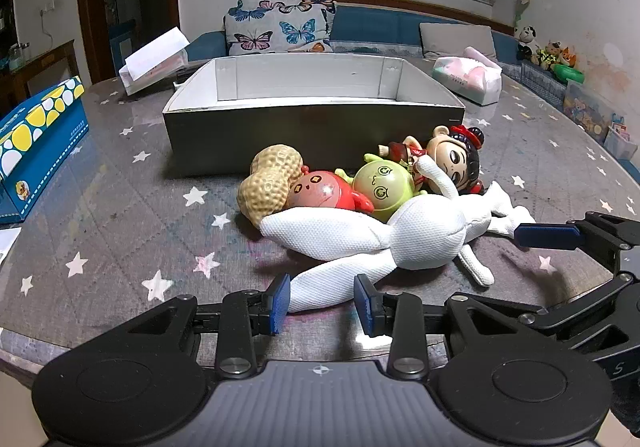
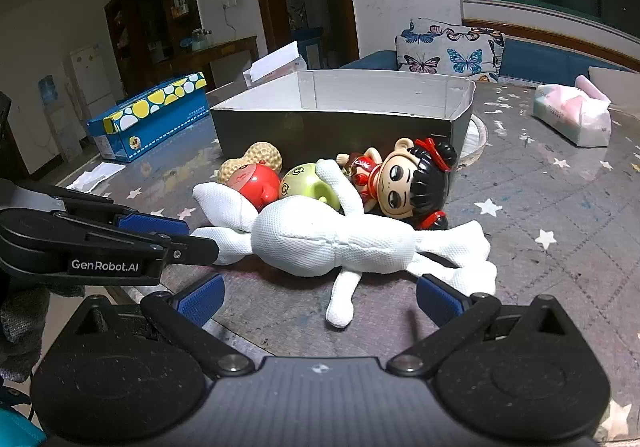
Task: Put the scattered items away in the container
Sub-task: 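Move both grippers toward the white plush doll beside the box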
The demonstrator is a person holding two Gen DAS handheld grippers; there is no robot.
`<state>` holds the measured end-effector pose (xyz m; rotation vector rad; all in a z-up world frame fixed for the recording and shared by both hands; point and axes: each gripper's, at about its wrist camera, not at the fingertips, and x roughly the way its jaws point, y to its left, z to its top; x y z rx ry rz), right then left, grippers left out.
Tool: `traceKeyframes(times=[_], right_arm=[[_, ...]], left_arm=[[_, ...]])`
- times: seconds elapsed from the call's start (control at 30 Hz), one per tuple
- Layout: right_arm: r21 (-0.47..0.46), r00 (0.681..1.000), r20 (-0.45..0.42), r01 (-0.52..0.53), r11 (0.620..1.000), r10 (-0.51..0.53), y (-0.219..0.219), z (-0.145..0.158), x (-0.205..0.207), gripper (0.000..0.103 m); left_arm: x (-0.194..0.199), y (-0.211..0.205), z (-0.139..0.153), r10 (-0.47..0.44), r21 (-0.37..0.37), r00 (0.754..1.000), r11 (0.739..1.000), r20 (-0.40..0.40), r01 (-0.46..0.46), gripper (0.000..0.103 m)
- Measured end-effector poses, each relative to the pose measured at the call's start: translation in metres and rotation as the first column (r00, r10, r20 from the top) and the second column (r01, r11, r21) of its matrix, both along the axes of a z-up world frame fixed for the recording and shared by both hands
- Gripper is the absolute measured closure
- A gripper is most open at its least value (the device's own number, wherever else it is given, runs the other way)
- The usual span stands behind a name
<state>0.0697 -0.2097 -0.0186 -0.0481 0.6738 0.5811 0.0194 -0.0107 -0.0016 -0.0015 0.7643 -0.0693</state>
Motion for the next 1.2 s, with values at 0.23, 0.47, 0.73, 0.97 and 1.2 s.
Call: traceKeyframes(times=[0.23,0.47,0.73,0.97,1.2], right_arm=[[0.006,1.0,-0.014,0.01,1.0,-0.01,-0.0011,-0.0023,0.0031,0.0],[0.004,1.0,-0.013,0.011,1.0,-0.01,-0.0007,-0.0022,0.0032,0.0],[0.007,1.0,-0.013,0.017,1.0,-0.017,-0.0011,-0.0017,0.0043,0.0],[0.007,1.0,-0.014,0.018,1.0,-0.018,-0.0019,-0.0021,0.0054,0.0],[0.008,1.0,-0.013,0.023,1.0,-0.023,-0.0019,-0.0025,0.0065,0.0]], left_arm=[[-0.0002,-0.0003,-0.0012,0.002,-0.001,1.0,1.0,-0.003,-0.002,0.065],[-0.0003,-0.0003,-0.0011,0.001,-0.002,1.0,1.0,-0.002,-0.001,0.065],[-0.0011,-0.0036,-0.0008,-0.005,0.002,1.0,1.0,-0.004,0.005,0.065],[-0.0003,-0.0046,-0.0011,-0.006,0.005,1.0,1.0,-0.007,0.006,0.065],[0.0001,-0.0049,-0.0015,-0.007,0.007,1.0,1.0,-0.007,0.008,0.065]])
